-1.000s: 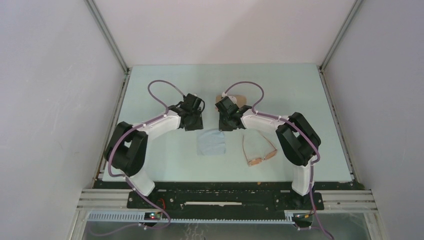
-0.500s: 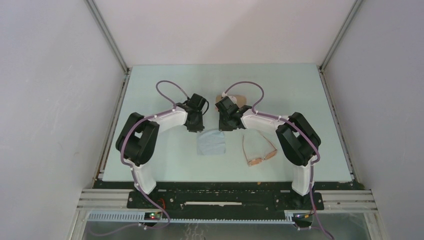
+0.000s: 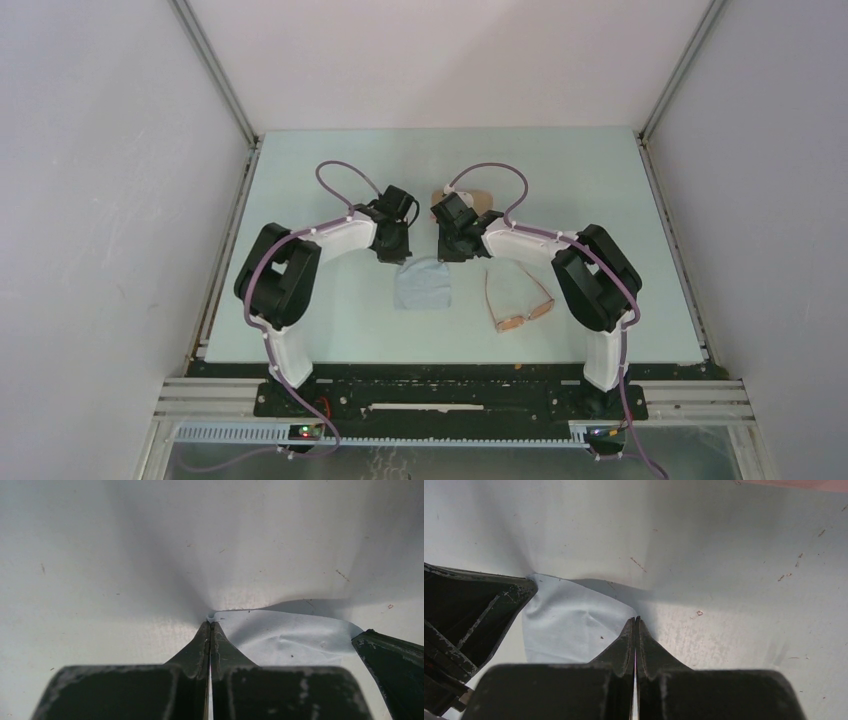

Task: Organize the sunglasses
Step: Fold the glasses cleaning cloth at the center of the board.

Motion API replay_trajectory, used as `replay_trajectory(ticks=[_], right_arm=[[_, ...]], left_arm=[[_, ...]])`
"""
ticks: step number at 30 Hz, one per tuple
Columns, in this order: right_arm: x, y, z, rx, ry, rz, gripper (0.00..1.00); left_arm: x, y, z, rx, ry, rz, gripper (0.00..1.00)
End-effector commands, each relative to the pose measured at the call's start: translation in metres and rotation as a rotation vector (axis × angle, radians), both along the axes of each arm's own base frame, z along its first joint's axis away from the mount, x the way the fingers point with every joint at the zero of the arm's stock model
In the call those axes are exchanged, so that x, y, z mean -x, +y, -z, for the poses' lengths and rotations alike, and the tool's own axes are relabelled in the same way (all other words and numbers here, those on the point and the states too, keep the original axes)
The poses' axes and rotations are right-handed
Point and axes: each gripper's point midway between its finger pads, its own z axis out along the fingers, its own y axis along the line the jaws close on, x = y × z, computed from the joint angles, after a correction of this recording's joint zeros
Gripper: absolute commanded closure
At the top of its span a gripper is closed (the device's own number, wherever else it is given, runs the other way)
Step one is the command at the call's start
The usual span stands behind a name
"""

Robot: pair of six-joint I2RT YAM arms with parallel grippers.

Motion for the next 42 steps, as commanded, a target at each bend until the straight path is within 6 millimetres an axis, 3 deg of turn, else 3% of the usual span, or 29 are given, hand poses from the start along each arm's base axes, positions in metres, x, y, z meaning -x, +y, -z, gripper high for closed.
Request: replay_trajectory(ticks=[1, 7, 12, 20, 42], right_arm=[[-0.009, 0.004, -0.025, -0.039, -0.055, 0.006, 1.0], [-0.006, 0.006, -0.034, -0.047, -0.066, -0.008, 1.0], [-0.003, 0.007, -0.039, -0.046, -0.077, -0.019, 1.0], [0.002, 0.006, -0.038, -0.017, -0.079, -0.021, 1.0], [0.056, 0.005, -0.021, 0.016, -0.041, -0.049, 1.0]], left_arm=[[-0.006, -0.008, -0.015, 0.025, -0.036, 0.023, 1.0], [-0.004, -0.006, -0.034, 0.049, -0.101, 0.042, 1.0], [0.001, -0.005, -0.039, 0.061, -0.101, 0.042, 1.0], [0.011, -0.003, -0.037, 0.075, -0.092, 0.048, 1.0], [0.055, 0.003, -0.02, 0.077, -0.041, 0.071, 1.0]])
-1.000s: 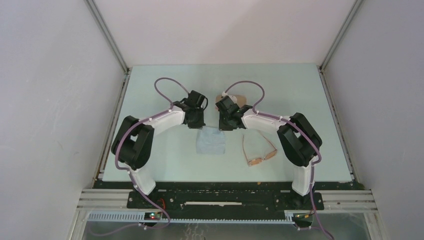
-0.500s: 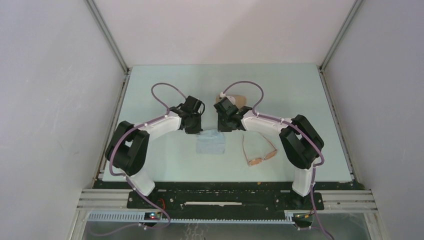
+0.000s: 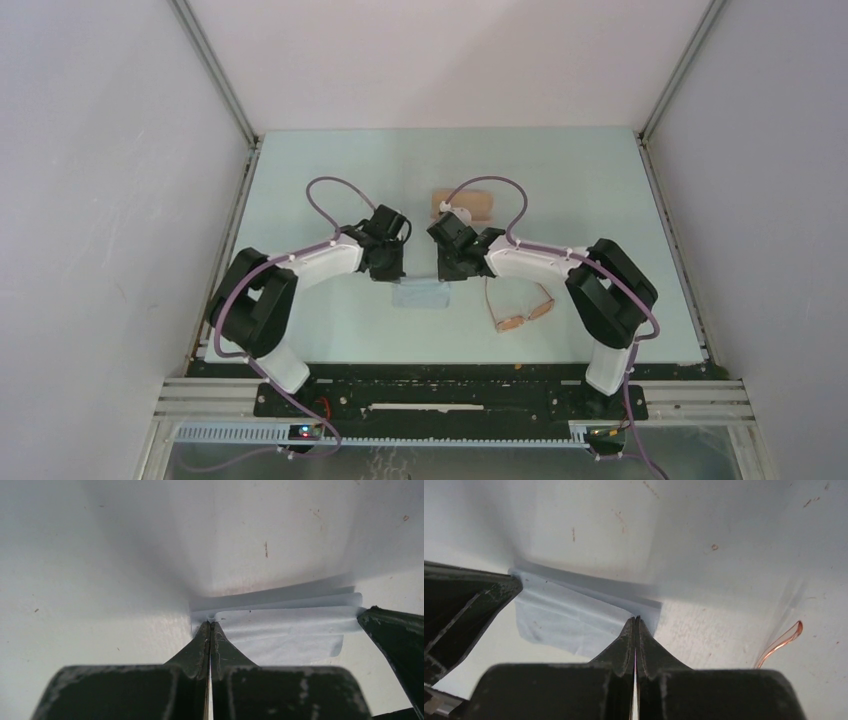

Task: Organize the sunglasses
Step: Fold the glasses cleaning cloth at the center of the board.

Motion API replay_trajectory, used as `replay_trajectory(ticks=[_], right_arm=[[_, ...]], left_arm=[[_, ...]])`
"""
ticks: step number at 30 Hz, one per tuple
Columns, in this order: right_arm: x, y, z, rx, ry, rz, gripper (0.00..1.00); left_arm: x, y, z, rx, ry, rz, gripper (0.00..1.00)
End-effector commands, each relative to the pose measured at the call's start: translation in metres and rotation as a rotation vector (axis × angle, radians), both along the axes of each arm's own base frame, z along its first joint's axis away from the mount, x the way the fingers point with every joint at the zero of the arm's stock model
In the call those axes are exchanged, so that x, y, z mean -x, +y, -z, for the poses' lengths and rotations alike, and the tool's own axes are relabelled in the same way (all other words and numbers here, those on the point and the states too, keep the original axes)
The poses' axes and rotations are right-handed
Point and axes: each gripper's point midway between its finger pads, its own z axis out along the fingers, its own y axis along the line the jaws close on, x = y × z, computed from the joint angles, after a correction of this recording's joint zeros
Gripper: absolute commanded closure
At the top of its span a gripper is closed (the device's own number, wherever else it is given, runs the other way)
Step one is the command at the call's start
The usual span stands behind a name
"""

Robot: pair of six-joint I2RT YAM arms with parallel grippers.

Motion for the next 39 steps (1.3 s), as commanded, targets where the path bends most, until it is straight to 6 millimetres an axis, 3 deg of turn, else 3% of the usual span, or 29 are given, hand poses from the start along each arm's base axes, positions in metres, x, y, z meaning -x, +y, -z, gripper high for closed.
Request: replay_trajectory(ticks=[1, 29, 33, 37, 39], right_arm=[[0.008, 0.004, -0.019, -0.021, -0.046, 0.015, 1.0], [0.025, 0.003, 0.0, -0.009, -0.006, 0.008, 1.0], [0.026, 0.003, -0.001, -0.013, -0.005, 0.004, 1.0], [0.032, 0.004, -0.006, -0.049, 0.0, -0.007, 0.86], [0.036, 0.002, -0.007, -0.06, 0.004, -0.015, 0.81]], left_arm=[[0.006, -0.003, -0.009, 0.03, -0.026, 0.009, 1.0], [0.029, -0.009, 0.004, 0.036, 0.018, 0.013, 1.0], [0.035, -0.011, -0.002, 0.058, 0.015, 0.014, 0.91], [0.042, -0.01, -0.008, 0.071, 0.012, 0.011, 0.74], [0.045, -0.007, -0.012, 0.07, 0.012, 0.012, 0.71]])
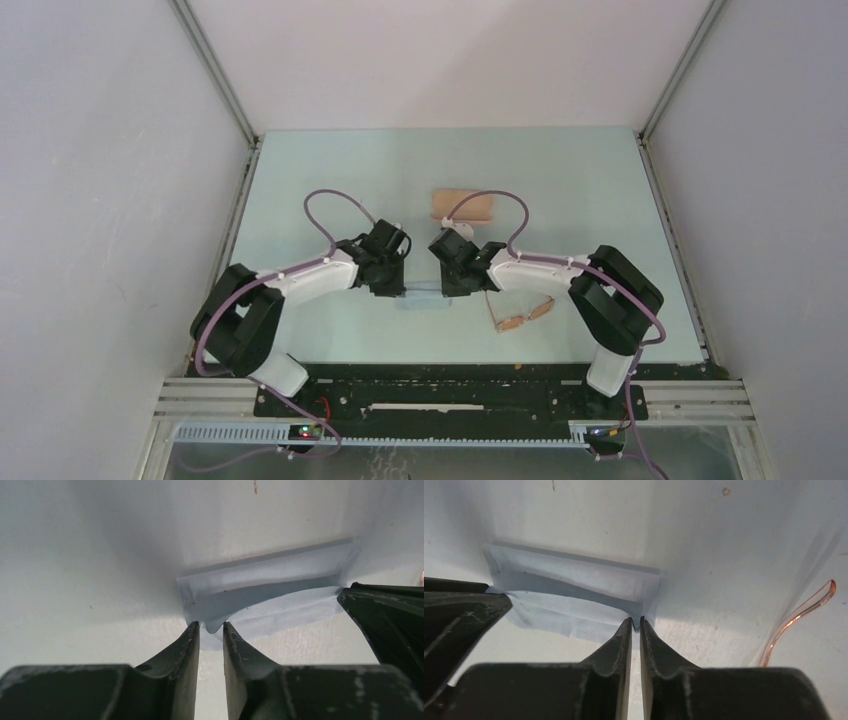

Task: Organize the sunglasses
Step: Fold the glasses cleaning cloth at the center of the board.

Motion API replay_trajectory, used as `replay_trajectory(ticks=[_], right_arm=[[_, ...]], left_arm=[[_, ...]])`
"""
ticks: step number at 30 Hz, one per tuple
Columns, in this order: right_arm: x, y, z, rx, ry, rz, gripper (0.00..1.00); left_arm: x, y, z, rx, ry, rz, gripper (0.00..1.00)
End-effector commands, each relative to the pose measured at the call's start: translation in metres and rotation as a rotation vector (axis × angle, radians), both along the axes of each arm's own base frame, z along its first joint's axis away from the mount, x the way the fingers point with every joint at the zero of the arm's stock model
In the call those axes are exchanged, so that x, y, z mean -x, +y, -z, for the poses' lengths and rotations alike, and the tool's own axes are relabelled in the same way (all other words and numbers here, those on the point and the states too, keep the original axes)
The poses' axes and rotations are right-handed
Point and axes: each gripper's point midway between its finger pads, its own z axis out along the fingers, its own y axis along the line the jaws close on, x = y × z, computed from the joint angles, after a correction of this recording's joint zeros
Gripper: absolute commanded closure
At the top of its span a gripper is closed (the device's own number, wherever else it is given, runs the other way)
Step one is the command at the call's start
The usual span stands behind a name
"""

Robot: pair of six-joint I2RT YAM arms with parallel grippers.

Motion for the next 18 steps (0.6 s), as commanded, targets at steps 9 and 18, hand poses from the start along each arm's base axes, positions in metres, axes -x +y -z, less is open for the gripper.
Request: replay_trajectory(ticks=[9, 18], right_arm=[[-0.007, 0.006, -0.049, -0.151, -0.076, -0.023, 0.78], [-0.023, 0.027, -0.034, -0.254, 0.02, -0.031, 0.73]], left_arm=[[-0.006, 0.001, -0.045, 0.048, -0.104, -0.039, 0.7], [-0.033, -0.015, -0.043, 0.149, -0.074, -0.088, 0.74]])
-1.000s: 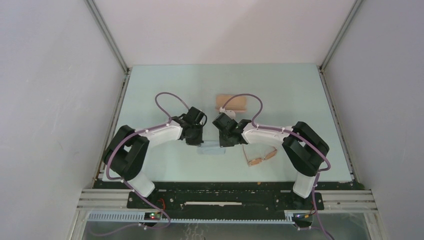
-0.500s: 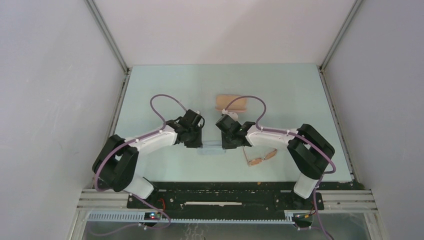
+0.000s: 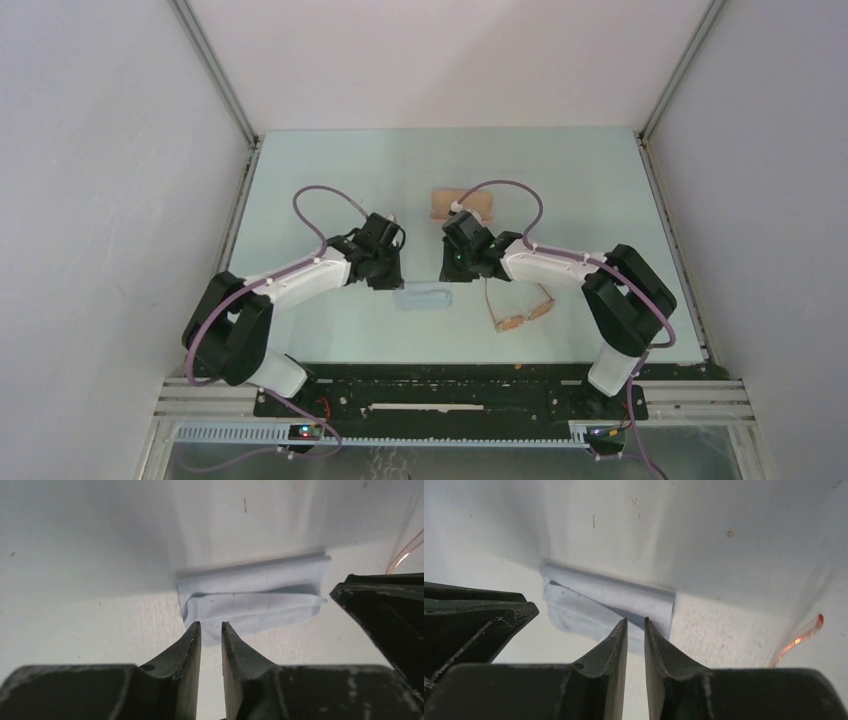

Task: Organize the sunglasses
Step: Fold the glasses cleaning cloth at the center of the board.

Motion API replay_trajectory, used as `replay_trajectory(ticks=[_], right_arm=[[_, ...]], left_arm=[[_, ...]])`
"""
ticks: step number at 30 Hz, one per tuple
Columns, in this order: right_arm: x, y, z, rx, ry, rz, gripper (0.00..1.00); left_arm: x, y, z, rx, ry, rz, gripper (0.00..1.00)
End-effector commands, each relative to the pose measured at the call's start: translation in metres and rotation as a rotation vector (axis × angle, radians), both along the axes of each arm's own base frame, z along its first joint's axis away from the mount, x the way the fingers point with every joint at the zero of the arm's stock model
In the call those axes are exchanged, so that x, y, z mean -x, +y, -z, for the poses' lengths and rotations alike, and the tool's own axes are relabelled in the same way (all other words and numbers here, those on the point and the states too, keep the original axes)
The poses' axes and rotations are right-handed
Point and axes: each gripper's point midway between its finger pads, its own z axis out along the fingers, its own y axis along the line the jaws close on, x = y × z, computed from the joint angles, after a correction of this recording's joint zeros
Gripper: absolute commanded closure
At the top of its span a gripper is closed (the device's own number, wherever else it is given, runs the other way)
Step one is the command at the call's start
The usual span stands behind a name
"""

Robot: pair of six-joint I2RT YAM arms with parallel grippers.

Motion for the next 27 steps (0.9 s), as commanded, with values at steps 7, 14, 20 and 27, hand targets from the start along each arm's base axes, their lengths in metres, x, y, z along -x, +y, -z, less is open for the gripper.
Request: replay_trajectory(ticks=[7, 14, 20, 27], right_arm=[[0.0, 0.037, 0.008, -0.119, 0.072, -0.078, 0.65], [0.003, 0.041, 0.014, -0.131, 0.095, -0.09, 0.67], [0.01, 0.042, 0.021, -0.123, 0.12, -0.115, 0.68], [0.027, 0.041, 0.023, -0.091, 0.122, -0.166, 0.69]], left_arm=[[-0.035, -0.043, -0.012, 0.192, 0.007, 0.01, 0.75], [-0.038, -0.053, -0.003, 0.222, 0.043, 0.02, 0.77], [-0.042, -0.048, 0.014, 0.188, 0.08, -0.001, 0.79], [-0.043, -0.044, 0.02, 0.176, 0.091, -0.002, 0.79]])
